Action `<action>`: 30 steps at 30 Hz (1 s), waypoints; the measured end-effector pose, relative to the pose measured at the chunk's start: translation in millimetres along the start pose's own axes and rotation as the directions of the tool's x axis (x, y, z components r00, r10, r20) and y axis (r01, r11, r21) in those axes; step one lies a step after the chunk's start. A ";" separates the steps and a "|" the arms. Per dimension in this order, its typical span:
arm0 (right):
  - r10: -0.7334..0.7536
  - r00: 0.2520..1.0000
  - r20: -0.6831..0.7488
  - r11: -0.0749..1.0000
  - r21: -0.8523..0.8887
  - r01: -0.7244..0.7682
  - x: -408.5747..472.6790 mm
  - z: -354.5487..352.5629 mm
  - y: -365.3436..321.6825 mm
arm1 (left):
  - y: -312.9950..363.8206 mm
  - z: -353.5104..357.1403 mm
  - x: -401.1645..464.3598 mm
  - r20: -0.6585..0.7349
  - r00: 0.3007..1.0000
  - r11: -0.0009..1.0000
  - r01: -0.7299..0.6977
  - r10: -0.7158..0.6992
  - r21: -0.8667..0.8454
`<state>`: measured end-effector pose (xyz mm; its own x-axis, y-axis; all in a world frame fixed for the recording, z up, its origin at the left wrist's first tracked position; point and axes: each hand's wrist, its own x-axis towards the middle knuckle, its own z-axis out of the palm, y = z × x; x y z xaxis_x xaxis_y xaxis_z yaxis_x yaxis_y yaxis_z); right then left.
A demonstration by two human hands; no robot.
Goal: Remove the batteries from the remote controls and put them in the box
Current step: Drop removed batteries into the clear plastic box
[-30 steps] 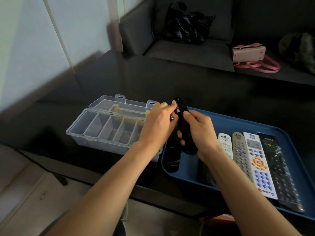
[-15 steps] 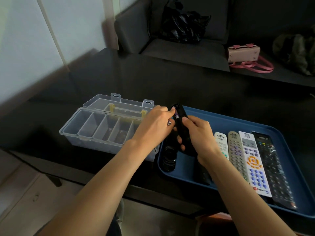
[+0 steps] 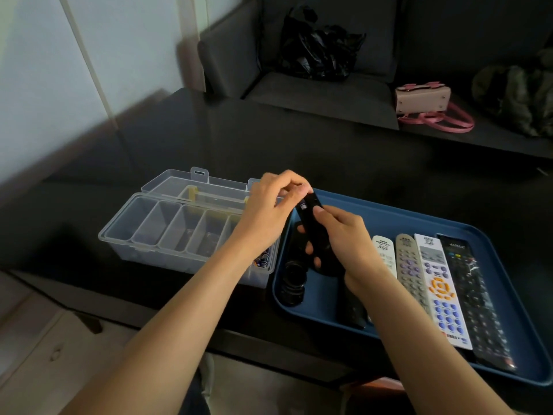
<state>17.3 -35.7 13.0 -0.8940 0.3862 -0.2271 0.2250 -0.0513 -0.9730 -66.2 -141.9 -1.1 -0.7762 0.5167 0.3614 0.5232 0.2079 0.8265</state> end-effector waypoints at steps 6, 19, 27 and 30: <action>-0.005 1.000 0.018 1.000 -0.007 0.005 1.4 2.1 1.8 | -0.4 -2.0 1.9 -0.160 0.985 0.984 0.028 -0.057 -0.175; 0.011 1.000 0.003 0.999 0.048 -0.011 0.8 0.2 2.7 | -5.0 5.1 -2.0 -0.110 0.970 0.956 -0.189 0.218 0.226; -0.030 0.999 -0.024 0.999 0.028 0.030 -2.4 -2.7 3.7 | -0.6 12.7 0.3 -0.176 0.984 0.990 -0.006 0.030 0.137; -0.041 0.999 -0.023 0.999 0.035 0.042 -3.9 -8.2 2.5 | 2.2 14.1 2.1 -0.158 0.987 0.997 0.010 0.002 0.072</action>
<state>24.5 -29.7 11.8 -0.8933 0.4094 -0.1857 0.1735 -0.0670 -0.9825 -61.7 -128.7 -4.6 -0.8211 0.3792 0.4266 0.5396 0.2719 0.7968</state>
